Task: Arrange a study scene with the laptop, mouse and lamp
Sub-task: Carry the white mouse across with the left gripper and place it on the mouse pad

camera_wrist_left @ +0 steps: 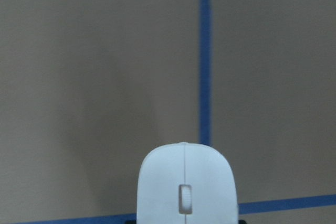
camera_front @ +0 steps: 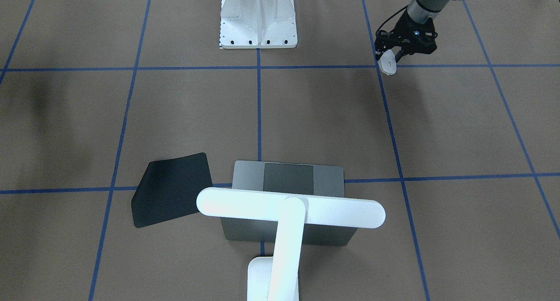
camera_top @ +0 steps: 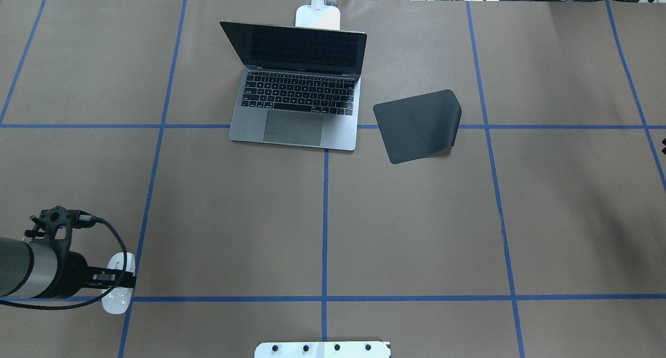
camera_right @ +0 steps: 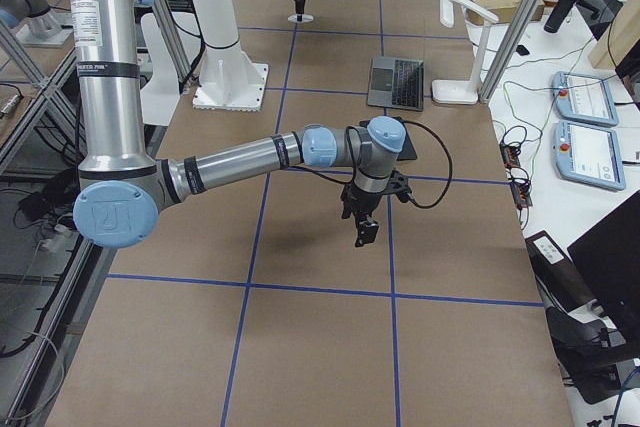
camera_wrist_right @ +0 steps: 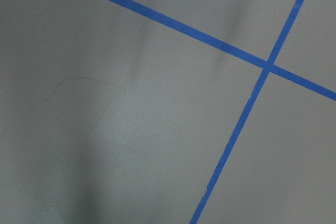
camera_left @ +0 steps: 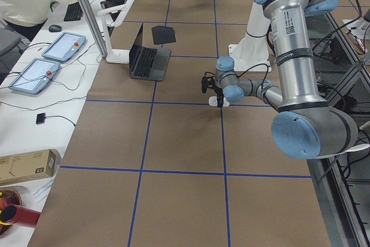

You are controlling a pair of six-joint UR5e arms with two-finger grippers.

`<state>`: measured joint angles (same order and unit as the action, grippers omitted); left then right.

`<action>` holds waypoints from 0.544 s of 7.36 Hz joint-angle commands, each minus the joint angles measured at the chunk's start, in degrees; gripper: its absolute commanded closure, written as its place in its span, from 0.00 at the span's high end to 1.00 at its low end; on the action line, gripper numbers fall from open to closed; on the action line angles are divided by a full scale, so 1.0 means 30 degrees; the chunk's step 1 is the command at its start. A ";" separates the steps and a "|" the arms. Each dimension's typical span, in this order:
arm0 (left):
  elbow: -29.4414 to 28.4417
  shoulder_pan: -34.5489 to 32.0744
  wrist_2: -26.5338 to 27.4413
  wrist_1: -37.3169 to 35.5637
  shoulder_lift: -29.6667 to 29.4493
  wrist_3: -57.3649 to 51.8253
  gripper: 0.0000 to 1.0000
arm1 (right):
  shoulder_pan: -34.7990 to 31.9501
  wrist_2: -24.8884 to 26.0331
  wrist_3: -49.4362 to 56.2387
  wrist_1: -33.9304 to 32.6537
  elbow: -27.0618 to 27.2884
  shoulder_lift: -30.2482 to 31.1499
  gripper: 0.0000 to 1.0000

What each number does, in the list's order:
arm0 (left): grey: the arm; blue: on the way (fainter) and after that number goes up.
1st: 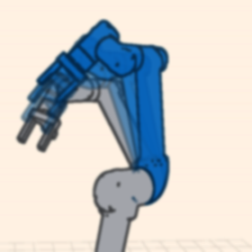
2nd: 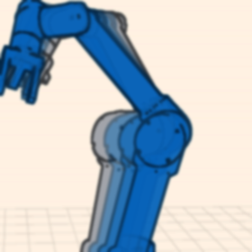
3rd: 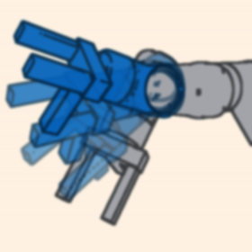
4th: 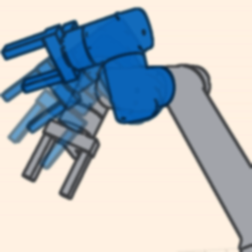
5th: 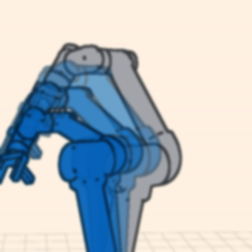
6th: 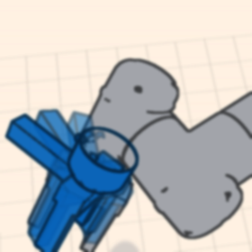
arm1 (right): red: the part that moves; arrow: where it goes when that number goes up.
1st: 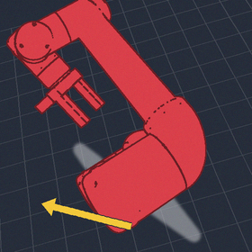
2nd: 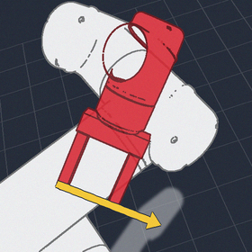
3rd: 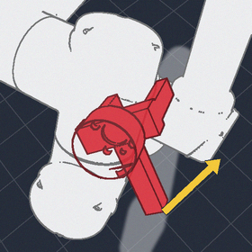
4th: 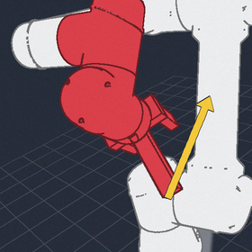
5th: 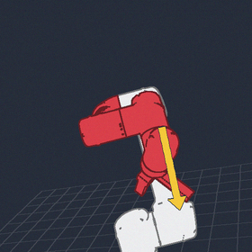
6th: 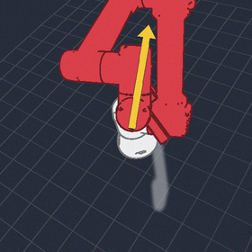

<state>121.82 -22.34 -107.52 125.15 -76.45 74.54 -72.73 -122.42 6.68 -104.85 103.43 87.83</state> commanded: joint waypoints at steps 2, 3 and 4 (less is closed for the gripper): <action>-0.0088 -0.0405 0.0941 -0.0926 -0.3068 0.0262 0.00 | 0.0016 -0.0005 -0.0117 0.0029 -0.0168 0.0051 1.00; -0.0059 -0.0492 0.0976 -0.3196 -0.5111 0.0262 0.00 | 0.0016 0.0024 -0.0060 0.0029 -0.0140 -0.0007 1.00; -0.0059 -0.0580 0.1006 -0.5742 -0.7336 0.0262 0.00 | 0.0016 -0.0004 -0.0059 0.0029 -0.0169 -0.0007 1.00</action>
<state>121.61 -23.74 -104.87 116.45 -90.58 75.31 -72.69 -122.42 6.47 -104.77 102.98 87.86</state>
